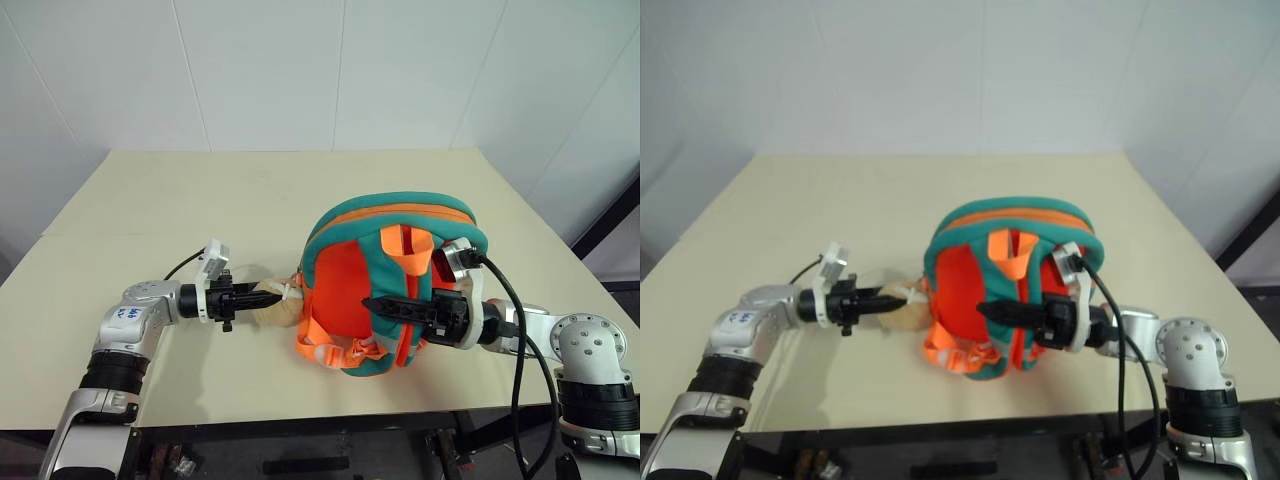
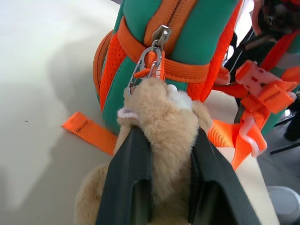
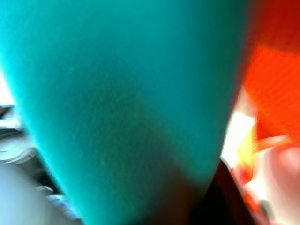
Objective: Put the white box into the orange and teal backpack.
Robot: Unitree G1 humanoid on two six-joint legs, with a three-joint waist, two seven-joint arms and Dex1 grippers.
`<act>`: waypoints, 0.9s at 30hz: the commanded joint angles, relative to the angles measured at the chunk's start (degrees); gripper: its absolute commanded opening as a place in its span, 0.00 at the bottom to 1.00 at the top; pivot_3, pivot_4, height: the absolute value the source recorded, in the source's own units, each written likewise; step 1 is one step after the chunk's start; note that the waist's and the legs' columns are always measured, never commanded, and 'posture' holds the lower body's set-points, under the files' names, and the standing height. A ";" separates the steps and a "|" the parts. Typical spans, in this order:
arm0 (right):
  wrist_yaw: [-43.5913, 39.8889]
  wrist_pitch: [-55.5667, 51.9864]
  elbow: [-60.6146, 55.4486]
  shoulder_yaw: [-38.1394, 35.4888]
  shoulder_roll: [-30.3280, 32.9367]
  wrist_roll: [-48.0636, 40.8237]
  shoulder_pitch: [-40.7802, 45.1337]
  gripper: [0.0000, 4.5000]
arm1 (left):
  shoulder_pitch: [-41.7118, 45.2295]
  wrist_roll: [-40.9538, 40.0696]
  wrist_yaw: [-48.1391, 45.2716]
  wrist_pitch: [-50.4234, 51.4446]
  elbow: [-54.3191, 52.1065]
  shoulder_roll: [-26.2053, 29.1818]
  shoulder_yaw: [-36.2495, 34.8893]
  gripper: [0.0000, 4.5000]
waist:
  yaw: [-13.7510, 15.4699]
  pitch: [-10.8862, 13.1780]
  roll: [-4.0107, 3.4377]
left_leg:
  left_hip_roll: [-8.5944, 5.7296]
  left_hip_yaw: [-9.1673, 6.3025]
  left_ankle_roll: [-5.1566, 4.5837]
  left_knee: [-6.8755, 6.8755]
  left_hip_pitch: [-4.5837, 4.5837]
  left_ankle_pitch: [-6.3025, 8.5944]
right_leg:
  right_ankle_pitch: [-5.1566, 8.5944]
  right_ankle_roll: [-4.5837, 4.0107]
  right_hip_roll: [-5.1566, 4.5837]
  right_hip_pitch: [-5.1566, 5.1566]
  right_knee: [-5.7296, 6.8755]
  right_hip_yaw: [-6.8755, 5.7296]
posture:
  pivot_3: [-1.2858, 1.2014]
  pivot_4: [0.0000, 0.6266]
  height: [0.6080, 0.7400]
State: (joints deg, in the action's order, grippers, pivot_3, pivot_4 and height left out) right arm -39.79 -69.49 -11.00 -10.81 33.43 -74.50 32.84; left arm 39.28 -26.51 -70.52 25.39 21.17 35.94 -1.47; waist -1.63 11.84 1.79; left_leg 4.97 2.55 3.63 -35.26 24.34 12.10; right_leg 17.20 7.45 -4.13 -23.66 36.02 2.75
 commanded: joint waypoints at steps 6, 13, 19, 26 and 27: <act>-13.77 17.36 -11.96 3.66 9.46 17.35 -6.59 0.86 | -5.16 -0.62 1.60 -7.84 -10.14 4.37 -6.93 0.85 | 0.19 0.00 0.00 | 0.00 0.02 0.01 0.09 0.02 0.01 | 0.01 -0.02 -0.01 -0.01 -0.11 -0.01 | 0.52 0.24 1.00; -21.68 27.24 -10.21 -0.29 18.14 26.78 -15.63 1.00 | -12.43 -1.15 2.06 -10.98 -14.37 7.55 -11.71 1.00 | 0.17 0.00 0.02 | 0.00 0.07 0.00 0.06 -0.02 0.05 | 0.03 -0.05 -0.03 0.02 -0.14 0.00 | 0.52 0.24 1.00; -24.72 36.80 -4.75 -6.00 19.76 32.92 -19.93 1.00 | -15.07 -2.88 2.68 -10.90 -17.18 7.87 -13.75 1.00 | 0.14 -0.01 0.02 | -0.01 0.09 -0.01 0.00 -0.09 0.02 | -0.03 -0.12 -0.06 0.11 -0.16 0.01 | 0.52 0.24 1.00; -32.06 49.08 3.62 -9.57 21.56 38.81 -22.49 1.00 | -22.38 -5.79 3.40 -11.19 -27.28 8.01 -16.81 1.00 | -0.10 -0.01 0.02 | 0.00 0.15 -0.01 0.03 -0.13 0.04 | -0.03 -0.10 -0.06 0.11 -0.17 0.04 | 0.52 0.24 1.00; -32.86 50.53 4.85 -9.47 21.41 39.26 -21.83 1.00 | -23.46 -6.49 3.73 -10.49 -28.80 8.20 -17.45 1.00 | -0.16 -0.01 0.02 | 0.00 0.22 -0.02 0.03 -0.16 0.05 | -0.04 -0.10 -0.06 0.11 -0.17 0.11 | 0.52 0.24 1.00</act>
State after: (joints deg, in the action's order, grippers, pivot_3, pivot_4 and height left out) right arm -70.85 -22.08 -6.98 -18.59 53.86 -35.64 10.13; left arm 16.63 -30.48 -67.06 14.66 -3.80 43.15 -16.17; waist -1.79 11.83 1.82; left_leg 4.97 2.83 3.60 -35.22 24.15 12.15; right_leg 17.16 7.37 -4.20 -23.55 35.86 2.90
